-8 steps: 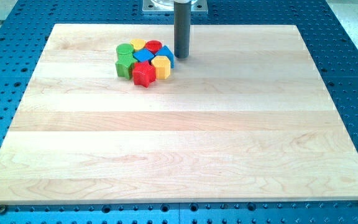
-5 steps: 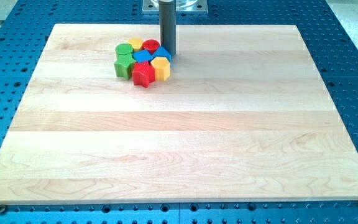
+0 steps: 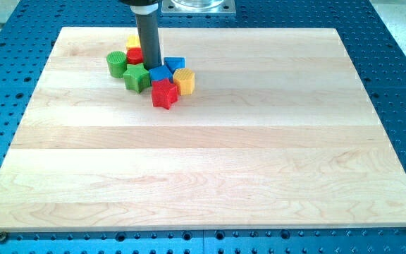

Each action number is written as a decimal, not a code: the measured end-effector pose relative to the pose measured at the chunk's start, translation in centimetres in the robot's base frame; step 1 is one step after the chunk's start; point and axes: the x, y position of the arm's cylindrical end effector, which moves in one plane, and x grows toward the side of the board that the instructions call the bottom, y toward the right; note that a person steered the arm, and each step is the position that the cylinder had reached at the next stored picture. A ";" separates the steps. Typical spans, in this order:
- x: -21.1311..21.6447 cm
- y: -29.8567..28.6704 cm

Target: Move the blue blocks towards the top center

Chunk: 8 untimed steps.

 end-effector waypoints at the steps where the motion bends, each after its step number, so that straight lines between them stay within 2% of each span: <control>1: 2.4 -2.5; 2: 6.5 -2.5; 3: 5.5 -0.8; 5: -0.1 1.6; 7: -1.1 5.3; 8: -6.1 8.5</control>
